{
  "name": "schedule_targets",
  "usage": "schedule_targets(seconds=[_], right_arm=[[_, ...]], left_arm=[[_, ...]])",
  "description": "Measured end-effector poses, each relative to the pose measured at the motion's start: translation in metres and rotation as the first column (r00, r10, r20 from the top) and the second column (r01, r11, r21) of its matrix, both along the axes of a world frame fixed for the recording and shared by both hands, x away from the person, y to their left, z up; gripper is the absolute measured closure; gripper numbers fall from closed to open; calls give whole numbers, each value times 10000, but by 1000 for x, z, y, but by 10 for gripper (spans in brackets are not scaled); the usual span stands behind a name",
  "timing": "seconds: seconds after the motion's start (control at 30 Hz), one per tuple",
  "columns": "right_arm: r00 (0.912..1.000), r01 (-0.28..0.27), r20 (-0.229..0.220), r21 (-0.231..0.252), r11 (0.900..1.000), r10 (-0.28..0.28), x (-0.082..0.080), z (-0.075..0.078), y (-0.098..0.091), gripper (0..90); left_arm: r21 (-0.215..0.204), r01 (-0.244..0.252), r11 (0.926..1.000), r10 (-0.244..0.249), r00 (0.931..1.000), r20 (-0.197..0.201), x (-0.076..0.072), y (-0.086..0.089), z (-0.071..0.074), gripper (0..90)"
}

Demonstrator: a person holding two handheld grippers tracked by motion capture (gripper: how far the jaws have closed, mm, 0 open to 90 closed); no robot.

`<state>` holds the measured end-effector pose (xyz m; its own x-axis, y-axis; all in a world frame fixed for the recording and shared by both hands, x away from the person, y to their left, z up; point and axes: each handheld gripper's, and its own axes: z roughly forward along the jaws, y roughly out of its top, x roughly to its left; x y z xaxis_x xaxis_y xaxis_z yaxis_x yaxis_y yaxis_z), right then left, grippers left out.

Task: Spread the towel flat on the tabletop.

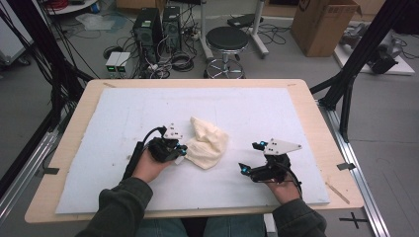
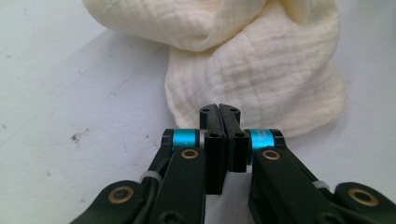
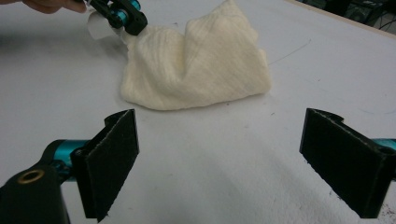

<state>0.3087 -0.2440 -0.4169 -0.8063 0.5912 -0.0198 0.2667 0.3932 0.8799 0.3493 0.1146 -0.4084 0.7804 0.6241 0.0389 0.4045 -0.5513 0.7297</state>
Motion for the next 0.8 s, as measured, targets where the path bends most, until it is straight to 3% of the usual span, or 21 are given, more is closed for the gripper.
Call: schedule_targets(seconds=[0.47,0.8], right_arm=[[10000,-43,50,-27,10000,43,0,0,0,111],[9998,-206,-45,-75,9998,206,0,0,6,113]], left_arm=[[385,-384,9985,363,9978,548,-30,35,17,885],[433,-1099,9930,1066,9917,718,-50,66,14,885]])
